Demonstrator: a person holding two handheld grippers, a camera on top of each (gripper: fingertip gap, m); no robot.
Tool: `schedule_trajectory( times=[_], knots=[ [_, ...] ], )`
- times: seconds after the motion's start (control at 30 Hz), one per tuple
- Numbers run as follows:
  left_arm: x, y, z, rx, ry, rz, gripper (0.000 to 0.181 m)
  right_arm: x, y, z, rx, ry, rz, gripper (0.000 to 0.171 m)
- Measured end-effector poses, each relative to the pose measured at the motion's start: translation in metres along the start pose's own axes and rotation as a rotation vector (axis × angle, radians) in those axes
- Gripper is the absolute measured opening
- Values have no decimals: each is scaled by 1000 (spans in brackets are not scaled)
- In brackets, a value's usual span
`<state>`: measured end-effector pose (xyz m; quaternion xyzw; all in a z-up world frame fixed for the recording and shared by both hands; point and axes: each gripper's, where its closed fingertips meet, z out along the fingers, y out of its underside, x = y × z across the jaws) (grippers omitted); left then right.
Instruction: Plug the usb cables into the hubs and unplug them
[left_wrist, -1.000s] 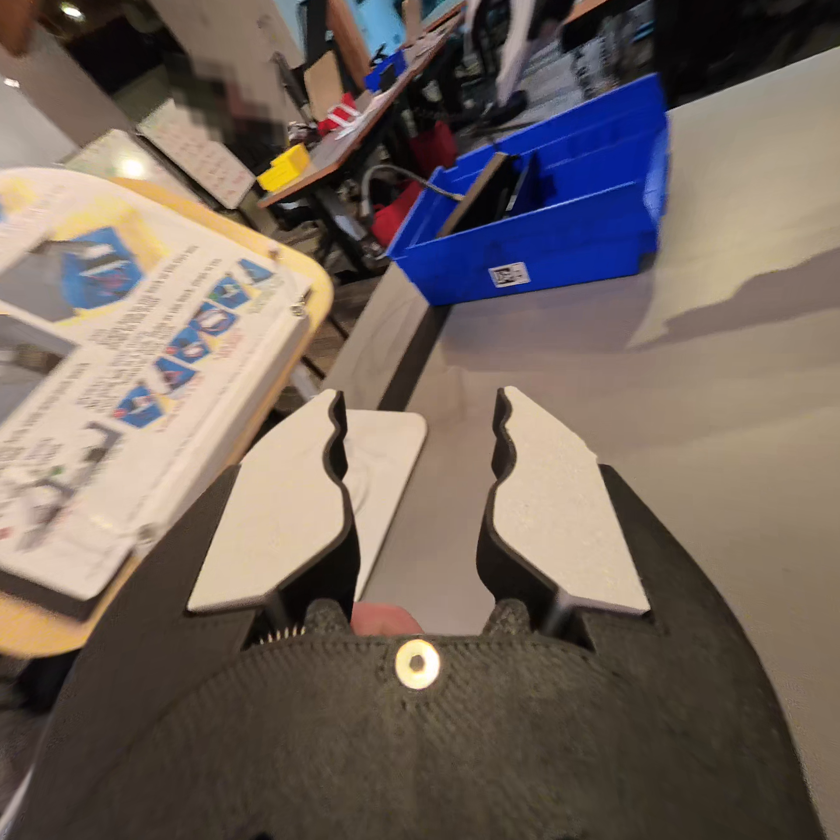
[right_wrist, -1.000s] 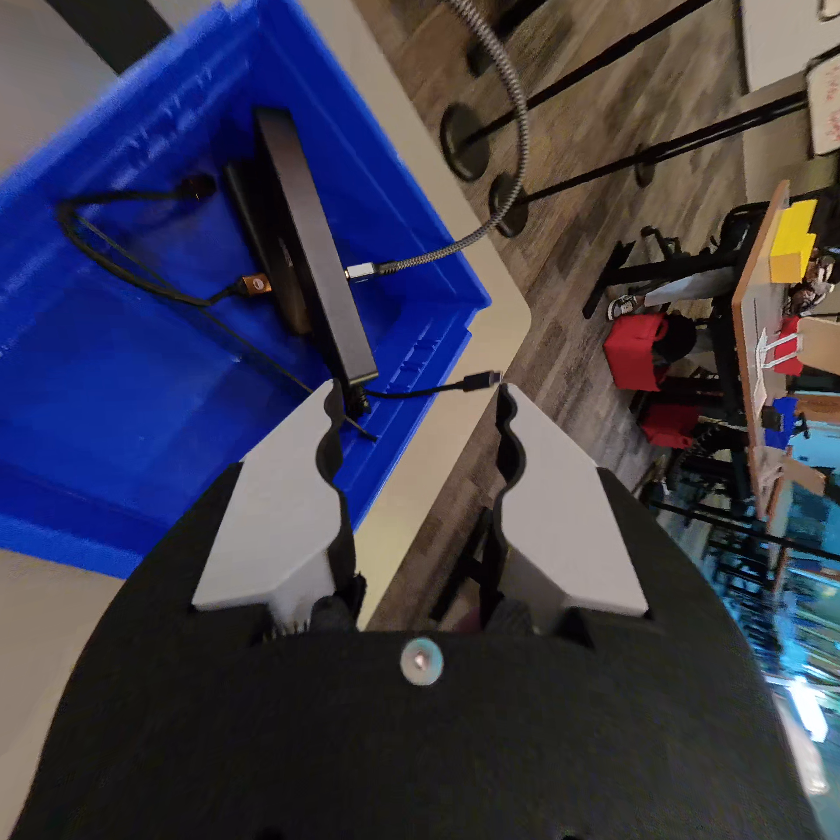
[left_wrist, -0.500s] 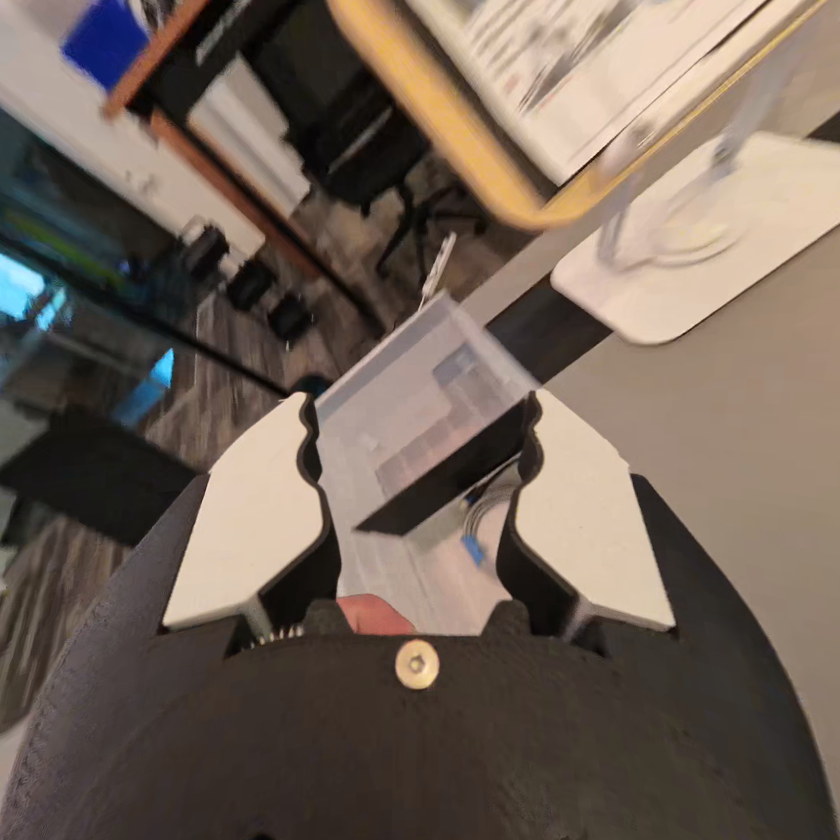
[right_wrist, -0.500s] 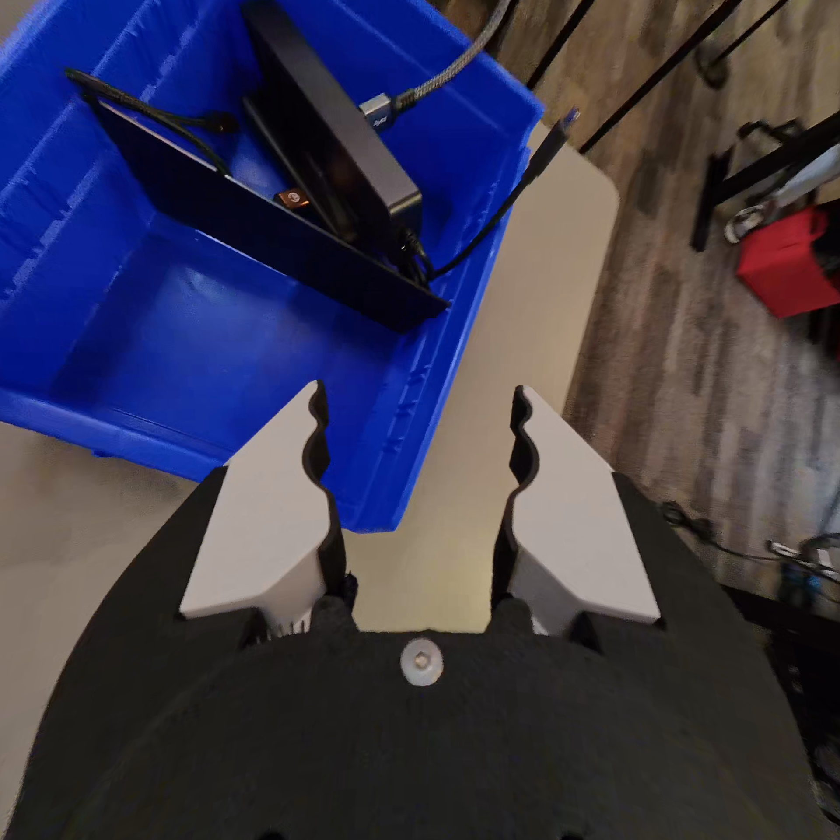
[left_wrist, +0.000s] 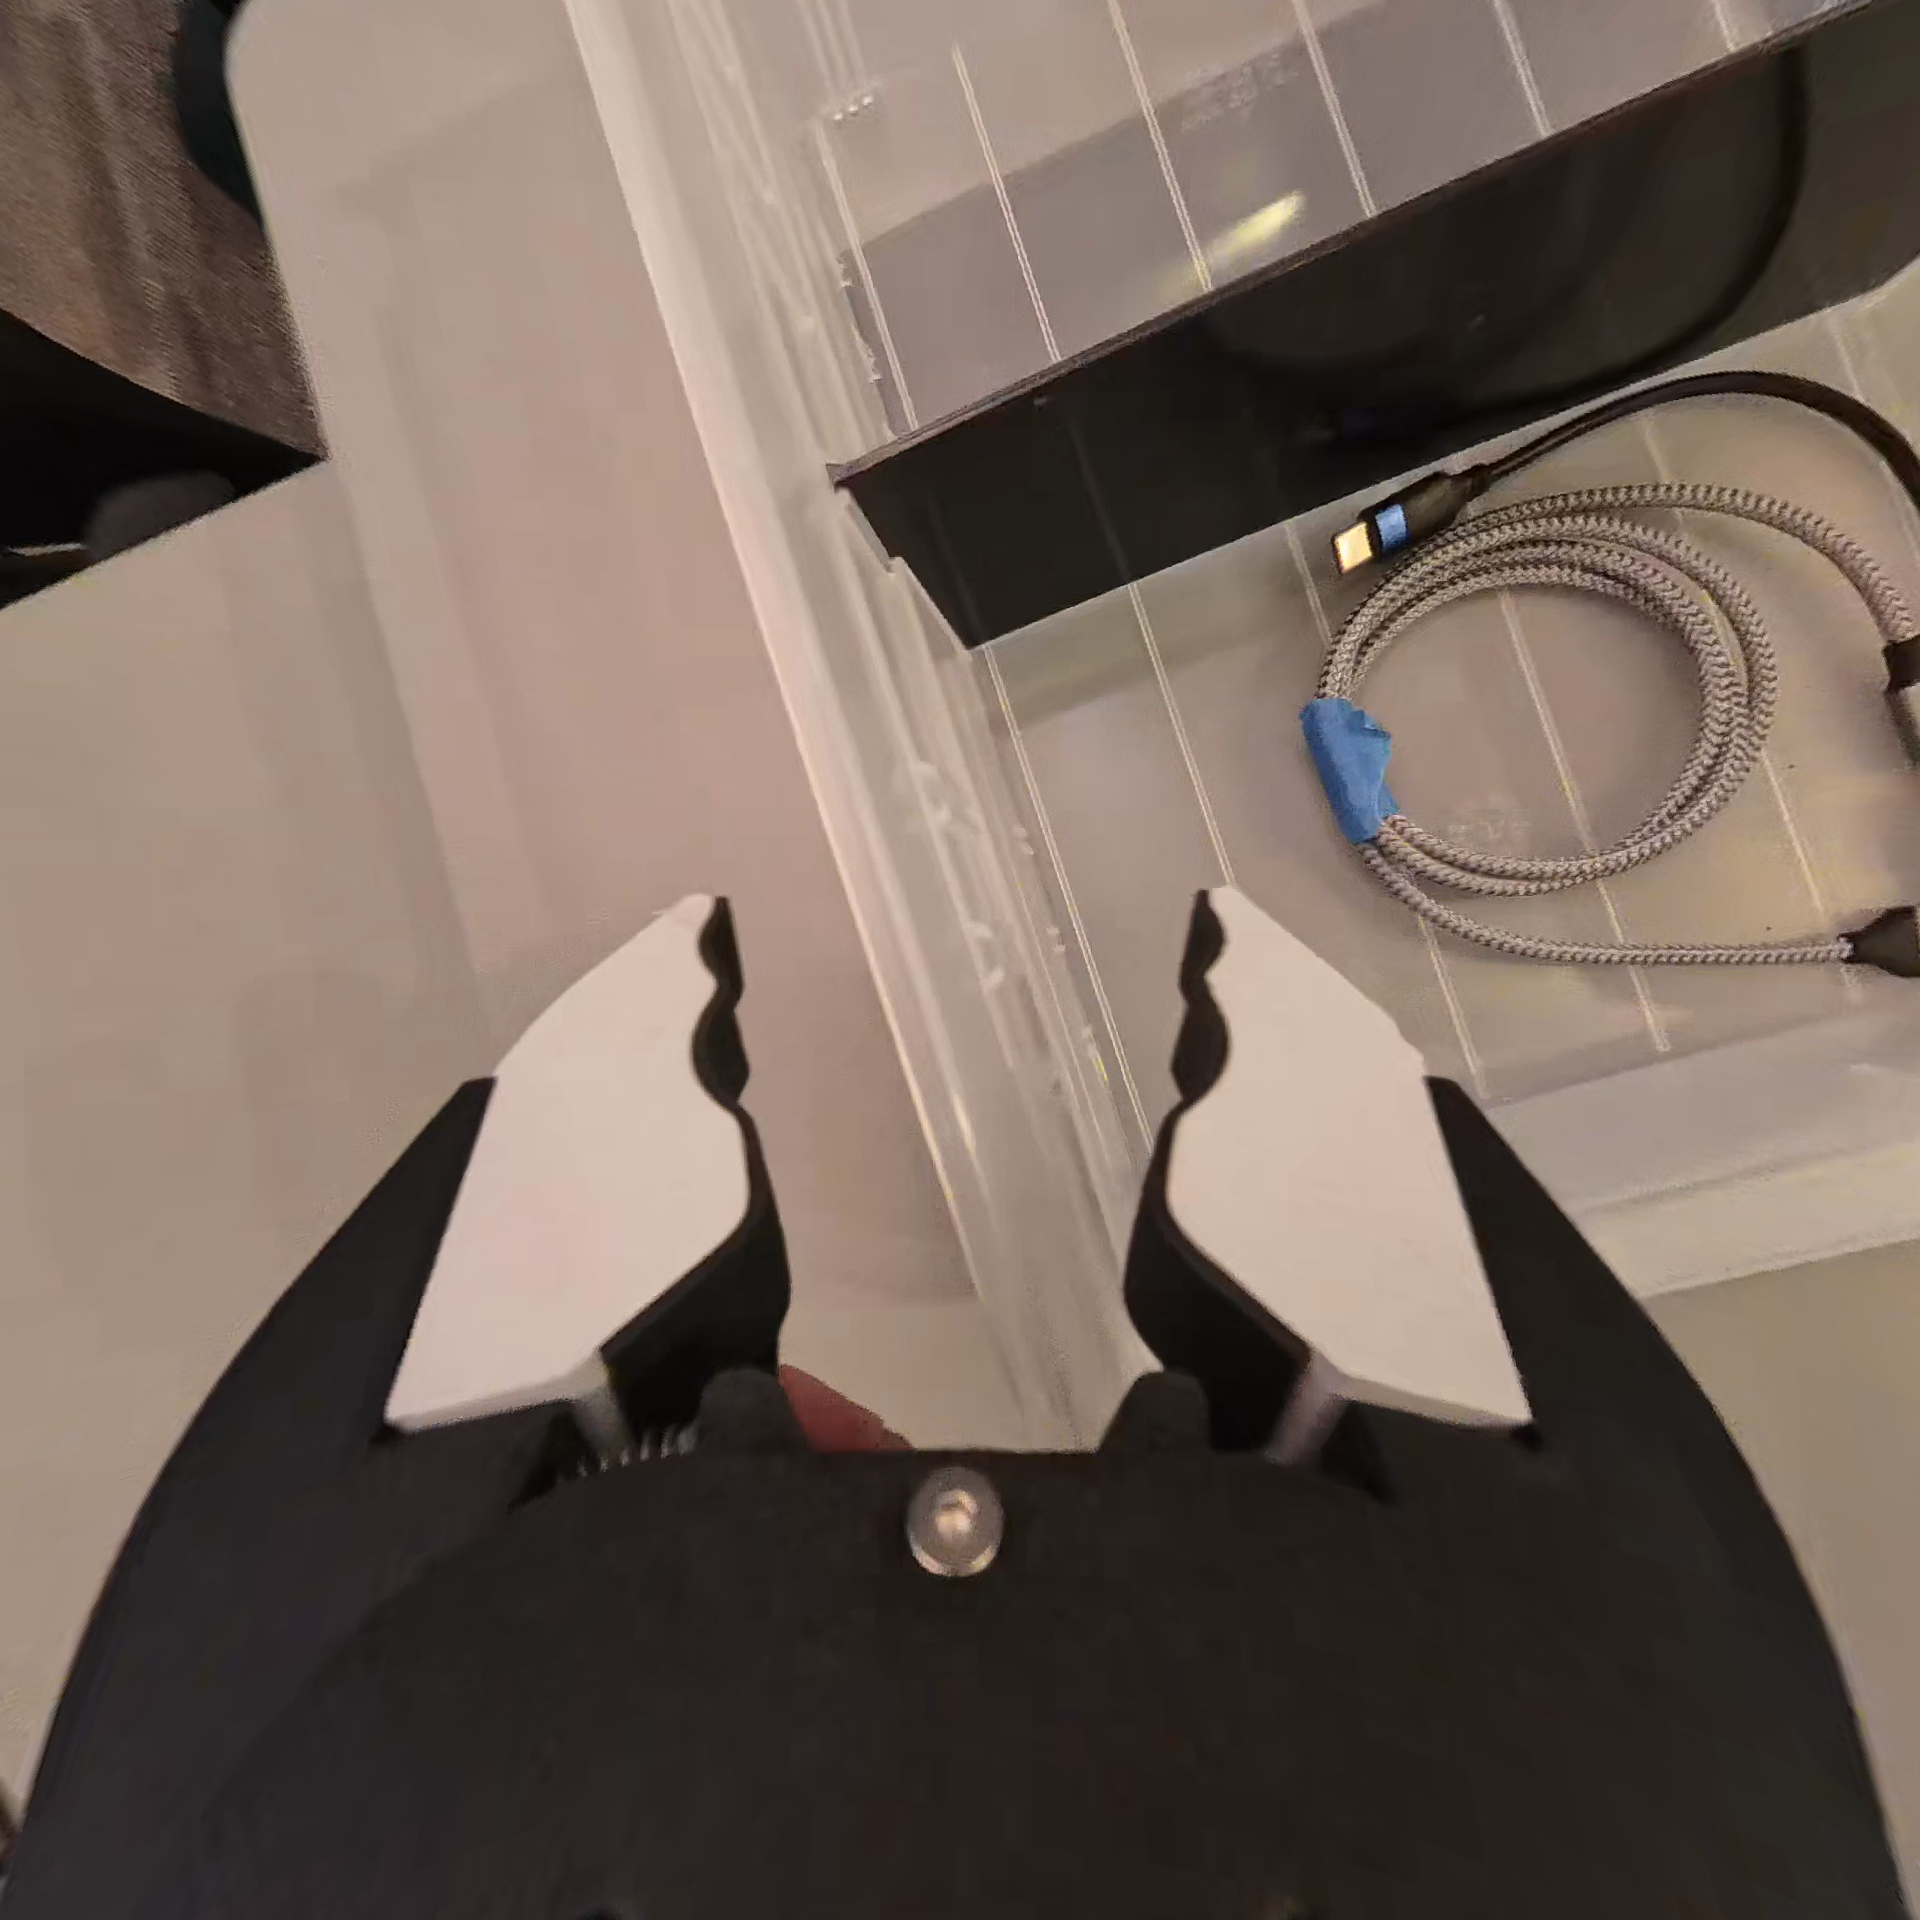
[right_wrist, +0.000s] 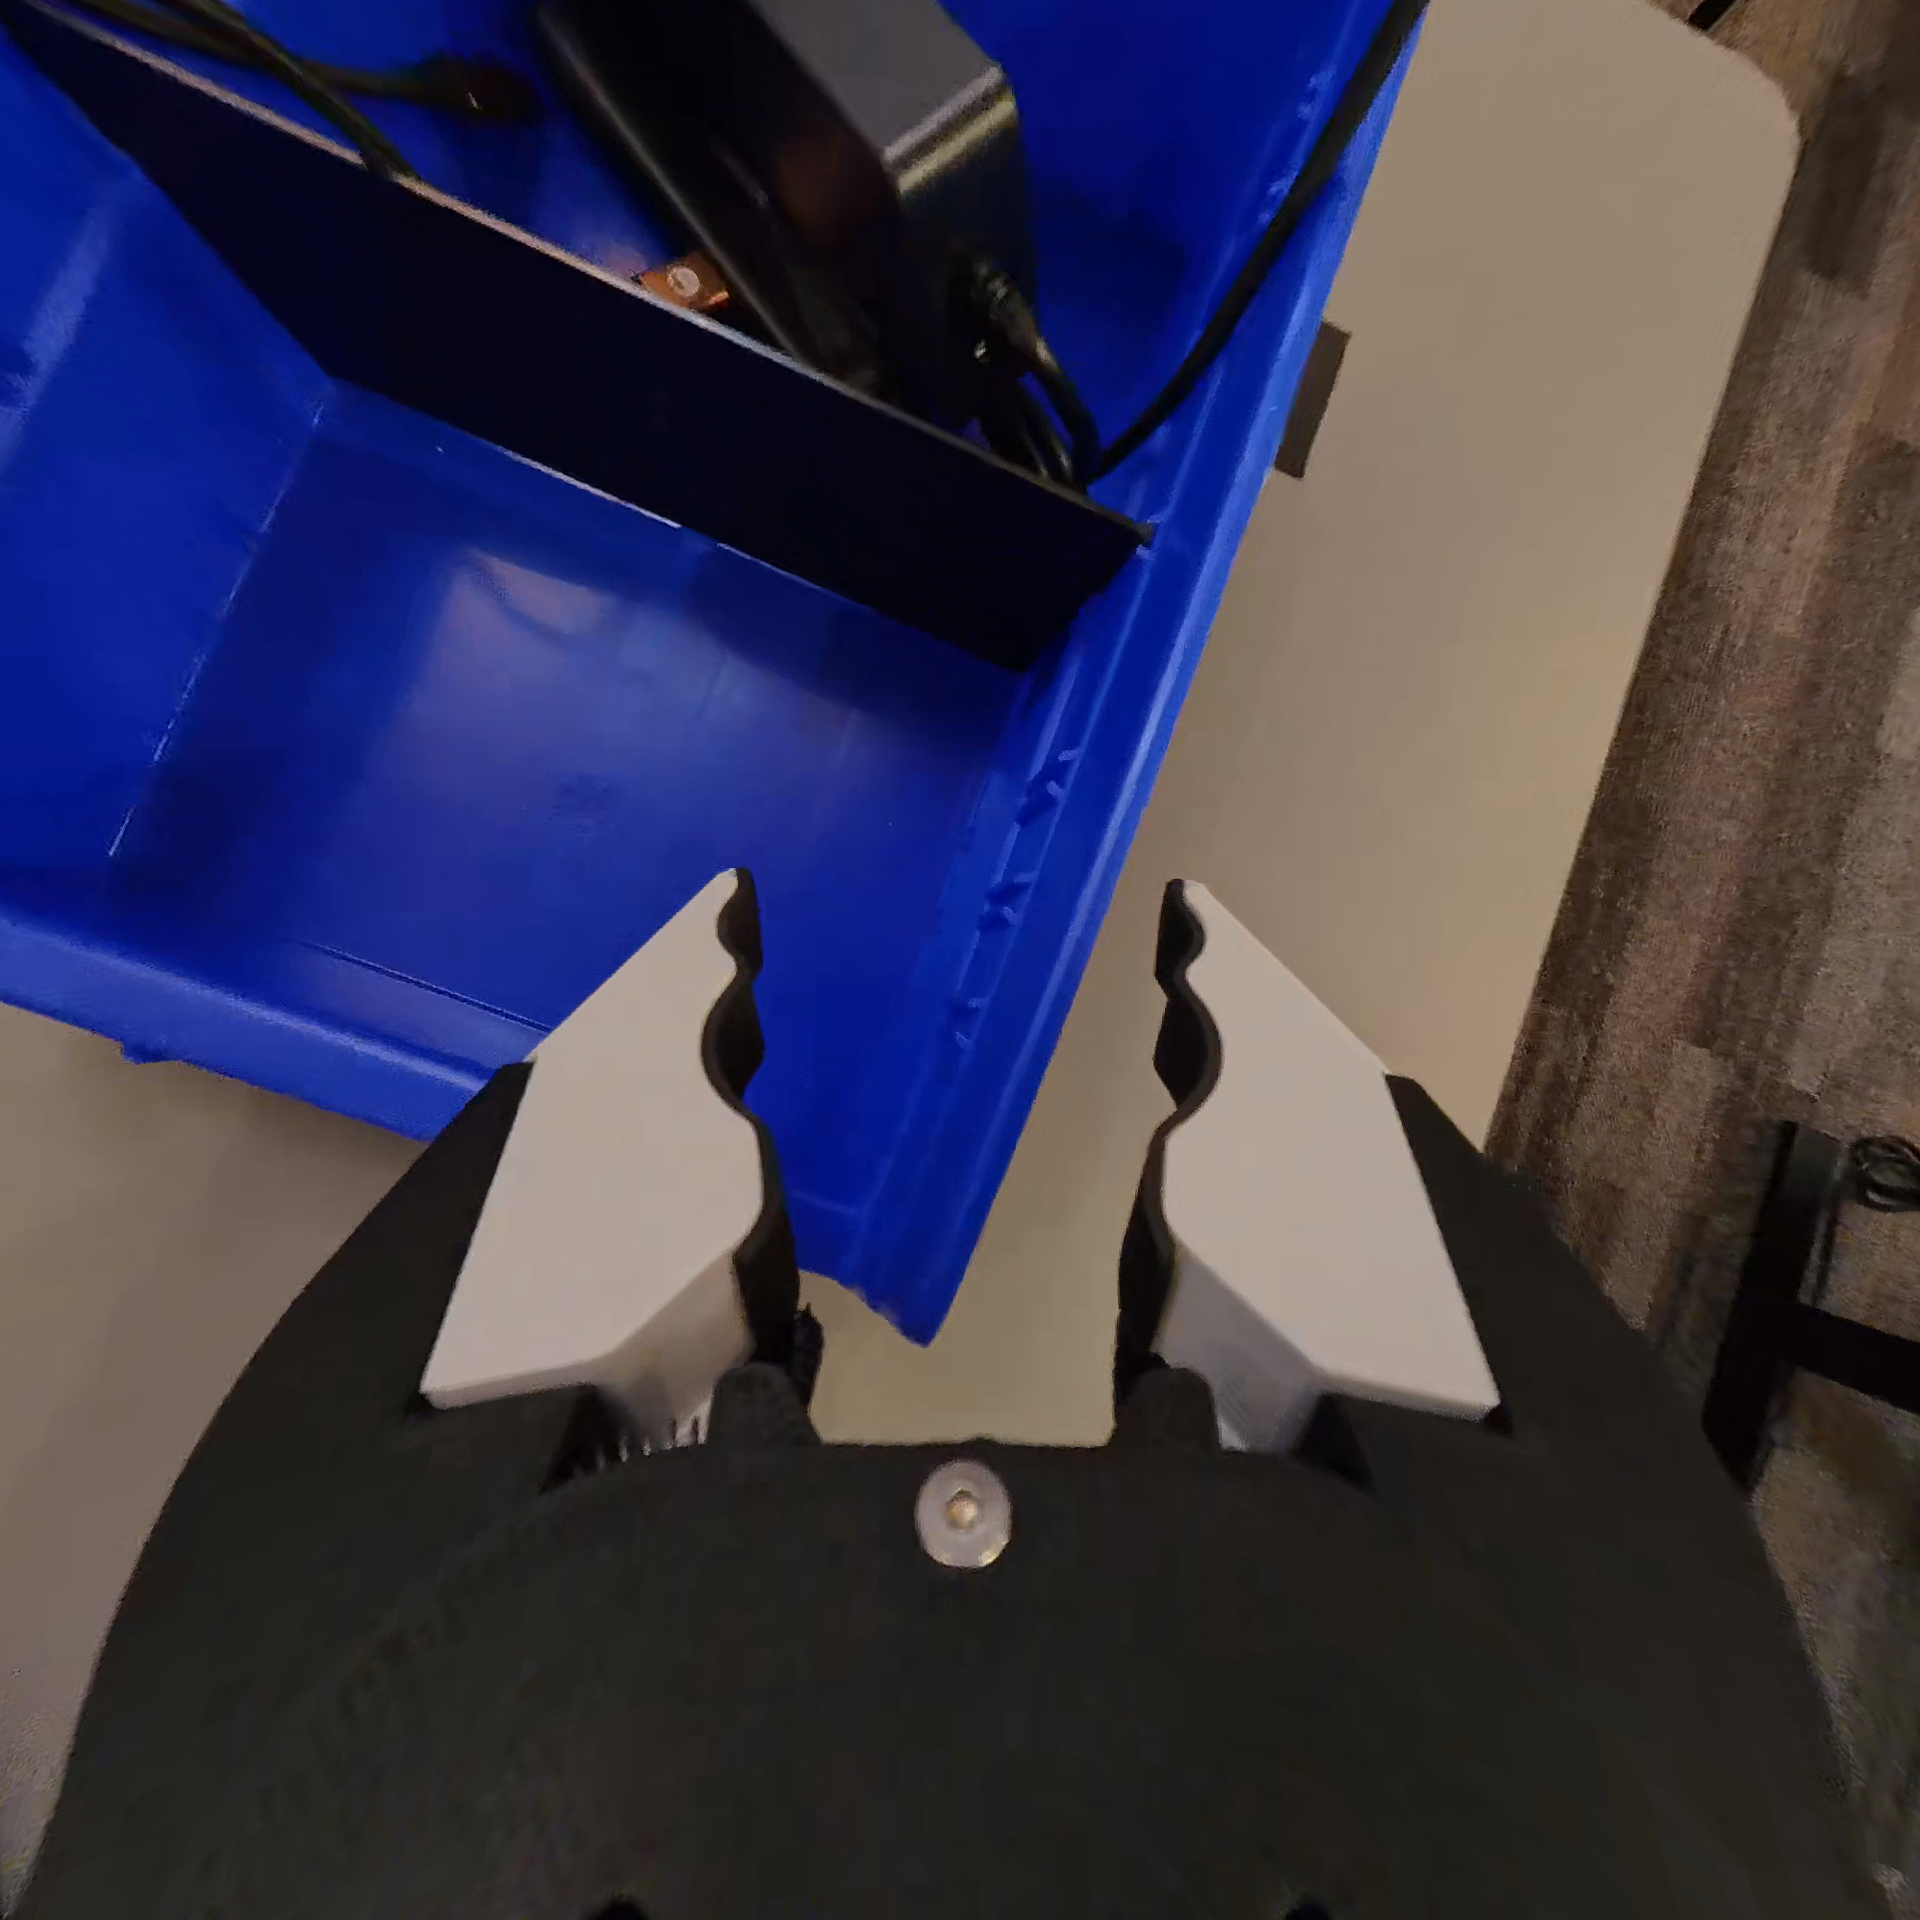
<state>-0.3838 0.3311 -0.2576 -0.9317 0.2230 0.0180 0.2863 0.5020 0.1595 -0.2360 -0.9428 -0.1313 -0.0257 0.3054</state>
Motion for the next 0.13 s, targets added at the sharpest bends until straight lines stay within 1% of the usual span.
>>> schedule_trajectory(
  times=[0.03, 0.07, 0.13],
  knots=[
    [5, 1, 4, 2, 39, -9, 71, -1, 0, 3, 1, -5, 2, 71],
    [9, 1, 7, 4, 66, -13, 56, -1, 1, 7, -2, -6, 1, 61],
    [16, -1, 12, 18, 127, -53, 47, 3, 5, 13, -21, 17, -12, 38]
  ],
)
